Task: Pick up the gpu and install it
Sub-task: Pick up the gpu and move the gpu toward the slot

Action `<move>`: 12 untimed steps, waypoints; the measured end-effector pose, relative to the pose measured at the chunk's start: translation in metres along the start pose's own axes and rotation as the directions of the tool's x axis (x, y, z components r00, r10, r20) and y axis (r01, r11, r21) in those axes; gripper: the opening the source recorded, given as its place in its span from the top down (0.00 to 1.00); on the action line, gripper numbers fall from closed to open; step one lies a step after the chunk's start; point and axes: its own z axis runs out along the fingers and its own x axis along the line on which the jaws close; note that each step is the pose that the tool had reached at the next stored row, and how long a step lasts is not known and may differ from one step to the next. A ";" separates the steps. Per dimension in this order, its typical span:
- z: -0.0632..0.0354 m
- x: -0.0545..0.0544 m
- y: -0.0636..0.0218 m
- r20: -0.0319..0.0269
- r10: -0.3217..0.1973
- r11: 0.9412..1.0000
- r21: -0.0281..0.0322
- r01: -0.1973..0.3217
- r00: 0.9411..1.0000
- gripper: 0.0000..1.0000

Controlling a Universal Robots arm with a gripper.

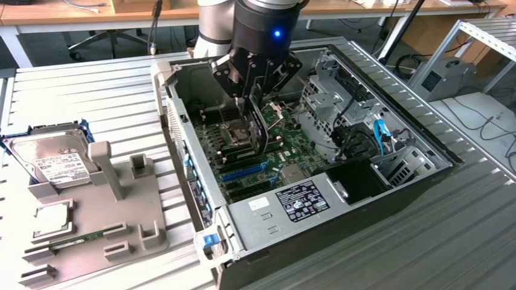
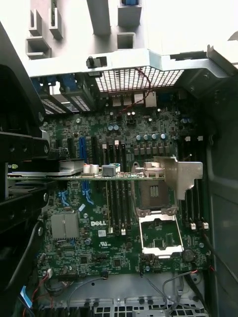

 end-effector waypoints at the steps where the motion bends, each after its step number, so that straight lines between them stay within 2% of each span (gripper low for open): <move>1: 0.0003 -0.001 0.0001 0.000 0.000 1.000 0.000 0.000 1.000 0.74; 12: 0.0037 -0.015 0.0012 0.000 0.000 1.000 0.000 0.000 1.000 0.74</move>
